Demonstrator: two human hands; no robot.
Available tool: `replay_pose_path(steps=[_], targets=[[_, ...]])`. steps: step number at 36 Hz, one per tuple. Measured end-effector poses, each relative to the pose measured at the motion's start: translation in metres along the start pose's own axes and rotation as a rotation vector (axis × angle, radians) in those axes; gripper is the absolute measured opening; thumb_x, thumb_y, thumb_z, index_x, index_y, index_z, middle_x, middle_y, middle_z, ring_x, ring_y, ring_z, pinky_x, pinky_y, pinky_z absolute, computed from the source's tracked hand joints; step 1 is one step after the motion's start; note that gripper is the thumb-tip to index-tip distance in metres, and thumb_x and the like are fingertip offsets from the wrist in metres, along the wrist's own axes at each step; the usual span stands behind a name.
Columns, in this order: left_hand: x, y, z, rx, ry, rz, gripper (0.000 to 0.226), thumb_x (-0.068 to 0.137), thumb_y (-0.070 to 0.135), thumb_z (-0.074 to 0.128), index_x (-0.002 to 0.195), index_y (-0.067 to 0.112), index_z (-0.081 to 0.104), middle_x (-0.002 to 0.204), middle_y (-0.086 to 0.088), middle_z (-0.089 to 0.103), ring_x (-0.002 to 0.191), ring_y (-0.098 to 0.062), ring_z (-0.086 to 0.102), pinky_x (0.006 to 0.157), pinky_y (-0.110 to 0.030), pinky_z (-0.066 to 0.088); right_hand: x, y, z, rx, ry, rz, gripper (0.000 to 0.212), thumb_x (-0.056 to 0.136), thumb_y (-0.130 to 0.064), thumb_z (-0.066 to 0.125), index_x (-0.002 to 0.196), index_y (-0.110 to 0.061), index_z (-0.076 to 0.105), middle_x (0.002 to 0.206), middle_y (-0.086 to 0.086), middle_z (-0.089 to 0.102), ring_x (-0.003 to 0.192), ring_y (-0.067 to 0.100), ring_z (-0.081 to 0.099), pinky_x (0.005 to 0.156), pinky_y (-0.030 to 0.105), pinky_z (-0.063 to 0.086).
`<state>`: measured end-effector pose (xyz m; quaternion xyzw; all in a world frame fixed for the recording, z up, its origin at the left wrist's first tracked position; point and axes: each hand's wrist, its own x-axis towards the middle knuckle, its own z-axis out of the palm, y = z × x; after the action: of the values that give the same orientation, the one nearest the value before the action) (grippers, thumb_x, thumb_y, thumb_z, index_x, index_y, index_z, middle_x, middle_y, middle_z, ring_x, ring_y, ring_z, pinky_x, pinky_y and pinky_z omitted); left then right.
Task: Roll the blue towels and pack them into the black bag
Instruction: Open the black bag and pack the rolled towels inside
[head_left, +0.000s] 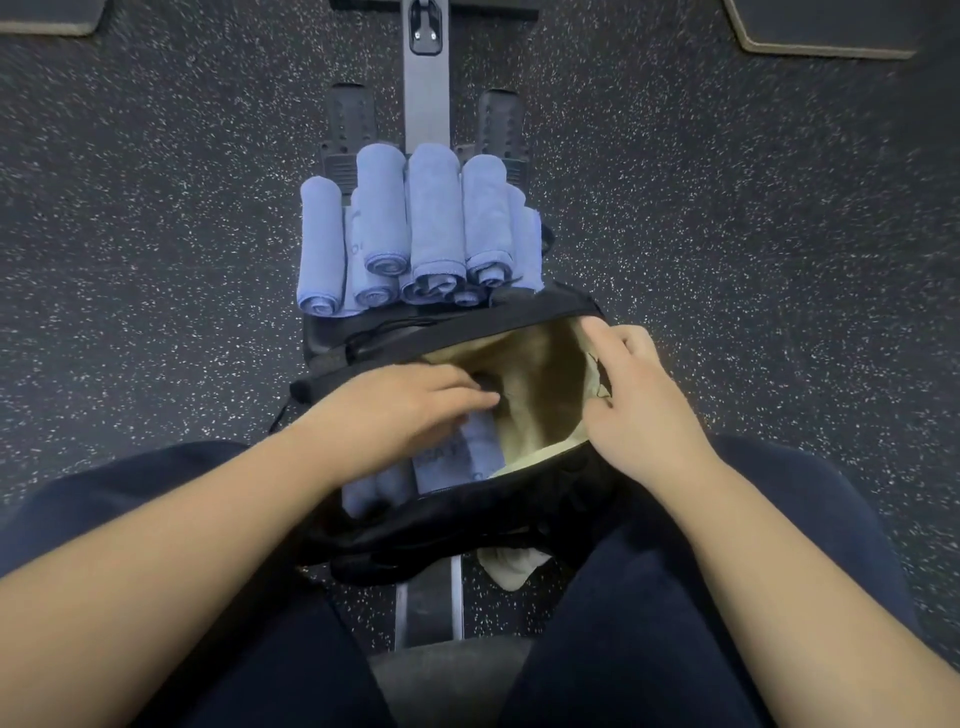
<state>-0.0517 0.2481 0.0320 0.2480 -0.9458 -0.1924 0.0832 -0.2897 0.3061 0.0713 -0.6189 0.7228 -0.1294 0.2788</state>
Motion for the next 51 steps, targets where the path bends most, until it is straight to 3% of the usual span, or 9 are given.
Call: replay_pose_path(steps=[4,8,15,18,29,34,41,44,51], targets=[[0.016,0.003,-0.025,0.016,0.222,-0.102,0.05,0.1,0.052,0.024,0.115,0.02,0.06,0.114,-0.005,0.062,0.105,-0.019,0.055,0.087,-0.029,0.044,0.005,0.0,0.002,0.02,0.004,0.005,0.072,0.078,0.001,0.045,0.139,-0.034,0.031,0.112,-0.013,0.029,0.072,0.022,0.052,0.067,0.039,0.048],[0.029,-0.033,-0.027,-0.058,0.39,-0.275,0.034,0.096,0.025,0.043,0.124,0.007,0.054,0.118,-0.019,0.05,0.102,-0.028,0.054,0.096,-0.033,0.041,0.009,0.001,0.004,0.03,0.007,0.018,0.072,0.079,0.0,0.045,0.139,-0.035,0.03,0.109,-0.015,0.026,0.077,0.027,0.053,0.072,0.04,0.049],[0.057,-0.1,-0.017,-0.261,0.282,-0.855,0.061,0.097,0.023,0.051,0.151,0.025,0.023,0.156,-0.016,0.008,0.141,-0.026,0.025,0.113,-0.032,0.02,0.012,0.002,0.004,0.06,-0.001,0.025,0.073,0.08,0.001,0.045,0.141,-0.035,0.029,0.109,-0.015,0.026,0.077,0.024,0.053,0.074,0.041,0.048],[0.068,-0.122,-0.016,-0.338,0.239,-0.995,0.062,0.1,0.032,0.043,0.153,0.033,0.012,0.157,-0.013,0.012,0.139,-0.028,0.028,0.112,-0.037,0.022,0.013,0.004,0.004,0.076,0.002,0.026,0.073,0.078,0.002,0.044,0.14,-0.035,0.031,0.112,-0.013,0.03,0.077,0.024,0.052,0.076,0.042,0.048],[0.089,-0.149,-0.01,-0.438,0.226,-0.949,0.054,0.102,0.019,0.04,0.153,0.021,0.021,0.158,-0.002,0.023,0.143,-0.022,0.025,0.115,-0.028,0.019,0.015,0.006,0.005,0.113,0.0,0.032,0.073,0.077,0.003,0.043,0.138,-0.036,0.032,0.11,-0.013,0.032,0.07,0.02,0.05,0.072,0.038,0.047],[0.092,-0.151,-0.013,-0.446,0.238,-0.974,0.059,0.099,0.014,0.045,0.152,0.027,0.024,0.152,-0.002,0.035,0.132,-0.022,0.04,0.095,-0.016,0.026,0.015,0.005,0.004,0.13,-0.003,0.028,0.073,0.077,0.003,0.043,0.138,-0.036,0.033,0.113,-0.01,0.035,0.069,0.021,0.05,0.073,0.04,0.047],[0.086,-0.149,-0.02,-0.462,0.237,-0.977,0.051,0.093,0.009,0.047,0.142,0.024,0.038,0.131,-0.017,0.048,0.113,-0.031,0.049,0.092,-0.03,0.038,0.015,0.005,0.005,0.118,0.004,0.018,0.074,0.077,0.004,0.043,0.139,-0.034,0.033,0.116,-0.009,0.034,0.071,0.024,0.051,0.075,0.043,0.048],[0.08,-0.145,-0.02,-0.481,0.296,-0.991,0.048,0.089,0.012,0.047,0.133,0.03,0.042,0.128,-0.02,0.048,0.116,-0.034,0.046,0.102,-0.041,0.04,0.015,0.005,0.005,0.111,0.003,0.025,0.074,0.078,0.004,0.043,0.139,-0.035,0.032,0.115,-0.01,0.034,0.071,0.023,0.052,0.075,0.042,0.048],[0.067,-0.113,-0.029,-0.483,0.525,-0.874,0.052,0.088,0.007,0.049,0.134,0.03,0.045,0.123,-0.007,0.039,0.113,-0.016,0.038,0.092,-0.018,0.032,0.016,0.004,0.005,0.102,0.001,0.018,0.071,0.075,0.003,0.042,0.136,-0.033,0.036,0.105,-0.01,0.033,0.064,0.017,0.045,0.07,0.041,0.046]])
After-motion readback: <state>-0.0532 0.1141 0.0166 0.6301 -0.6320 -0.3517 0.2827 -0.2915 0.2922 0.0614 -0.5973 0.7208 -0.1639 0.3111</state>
